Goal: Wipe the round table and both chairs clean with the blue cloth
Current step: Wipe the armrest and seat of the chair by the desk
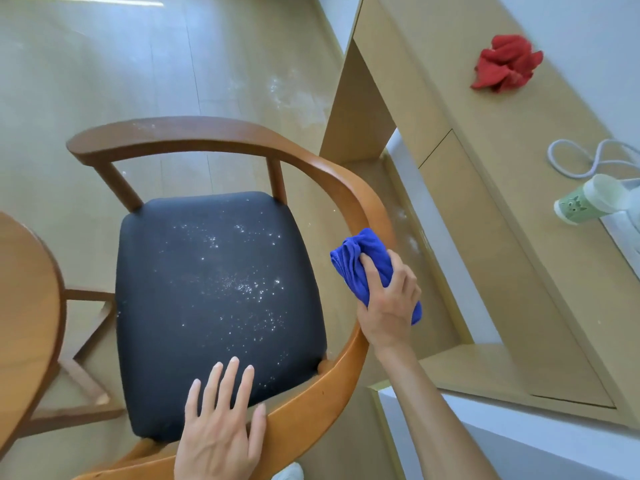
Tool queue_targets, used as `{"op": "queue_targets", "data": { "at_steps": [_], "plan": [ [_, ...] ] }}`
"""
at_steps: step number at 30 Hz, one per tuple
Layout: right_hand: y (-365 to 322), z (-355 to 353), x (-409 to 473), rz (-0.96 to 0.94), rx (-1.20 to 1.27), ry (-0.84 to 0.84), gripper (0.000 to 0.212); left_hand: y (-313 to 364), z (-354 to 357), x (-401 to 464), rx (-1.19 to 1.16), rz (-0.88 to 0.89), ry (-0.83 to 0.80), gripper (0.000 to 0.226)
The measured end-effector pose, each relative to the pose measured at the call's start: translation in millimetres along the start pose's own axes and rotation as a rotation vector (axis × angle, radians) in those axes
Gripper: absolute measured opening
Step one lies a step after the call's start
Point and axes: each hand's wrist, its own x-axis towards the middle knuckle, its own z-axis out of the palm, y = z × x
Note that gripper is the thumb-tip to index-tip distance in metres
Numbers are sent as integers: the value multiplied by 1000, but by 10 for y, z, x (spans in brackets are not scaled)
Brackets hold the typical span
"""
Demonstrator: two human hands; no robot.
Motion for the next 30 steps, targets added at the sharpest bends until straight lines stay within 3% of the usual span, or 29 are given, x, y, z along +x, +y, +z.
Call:
{"op": "queue_targets", "data": {
  "at_steps": [8,15,25,30],
  "plan": [
    [126,-3,569,-132,22,-53,67,0,12,33,-22,-4,-31,64],
    [47,-85,1051,-86,91,-198,60,37,-107,37,-24,-29,-118,63],
    [-109,-123,961,-52,-60,-225,60,4,-116,22,-58,-35,-167,59],
    [-194,-77,1343,-63,-82,-299,61,-1,-123,30,-74,-21,-194,57]
  ]
}}
